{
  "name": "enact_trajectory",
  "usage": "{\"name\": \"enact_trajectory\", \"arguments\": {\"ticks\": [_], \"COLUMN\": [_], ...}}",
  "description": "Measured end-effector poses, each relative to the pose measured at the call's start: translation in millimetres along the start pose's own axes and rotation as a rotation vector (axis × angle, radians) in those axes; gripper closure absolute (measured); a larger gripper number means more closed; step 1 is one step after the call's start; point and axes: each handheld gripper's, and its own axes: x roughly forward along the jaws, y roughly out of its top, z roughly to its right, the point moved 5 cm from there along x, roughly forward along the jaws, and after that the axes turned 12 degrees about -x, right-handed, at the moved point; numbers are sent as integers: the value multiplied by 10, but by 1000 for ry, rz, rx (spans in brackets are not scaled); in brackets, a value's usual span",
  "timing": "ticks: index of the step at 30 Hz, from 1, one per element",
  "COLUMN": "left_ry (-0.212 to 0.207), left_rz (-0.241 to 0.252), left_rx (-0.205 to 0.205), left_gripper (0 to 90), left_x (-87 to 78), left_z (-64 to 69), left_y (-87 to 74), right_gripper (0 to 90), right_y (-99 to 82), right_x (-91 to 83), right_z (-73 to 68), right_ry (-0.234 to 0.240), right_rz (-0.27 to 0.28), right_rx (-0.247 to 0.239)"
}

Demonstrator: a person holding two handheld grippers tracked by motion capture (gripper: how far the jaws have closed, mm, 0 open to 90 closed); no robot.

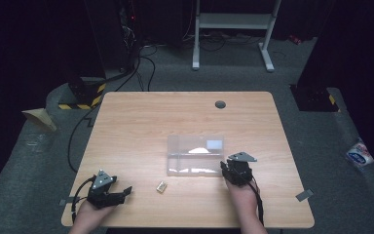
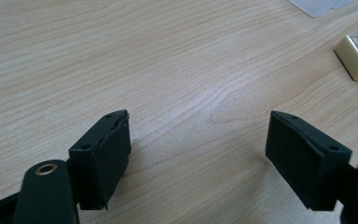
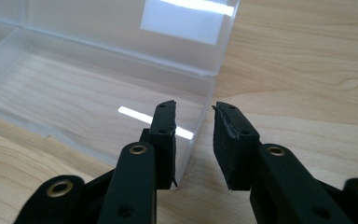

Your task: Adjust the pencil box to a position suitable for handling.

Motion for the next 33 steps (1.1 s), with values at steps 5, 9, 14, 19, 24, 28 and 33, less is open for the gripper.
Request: {"name": "enact_trajectory", "arguments": {"ticks": [5,9,14,19,24,28,33], "left_ry": [0,1,5,27,72,115,127], "left_rz": [0,1,1,0,11,6,-76], "left_rx": [-1,0,-4,10,6,3,-45], "left_gripper": [225,226,227,230,260,149,148], "left_x": [0,0,0,5,10,28,73], "left_z": [-1,0,-1,10,27,25,-3], "left_y": [0,0,1,0,-3,7,116], "right_gripper": [650,596,533,482,420,369,326], "right_y": [1,-117,-373,-578,-656,-647,-637], "right_x": [-110,-193,-282,-319,-347,-329,-311], "right_z": [154,358,547,594,670,662,635], "right_ry": [-16,-37,-67,-96,-84,-83,-76], "right_rz": [45,47,32,-8,-21,-29,-39], "right_rx": [11,42,52,22,46,33,13]}}
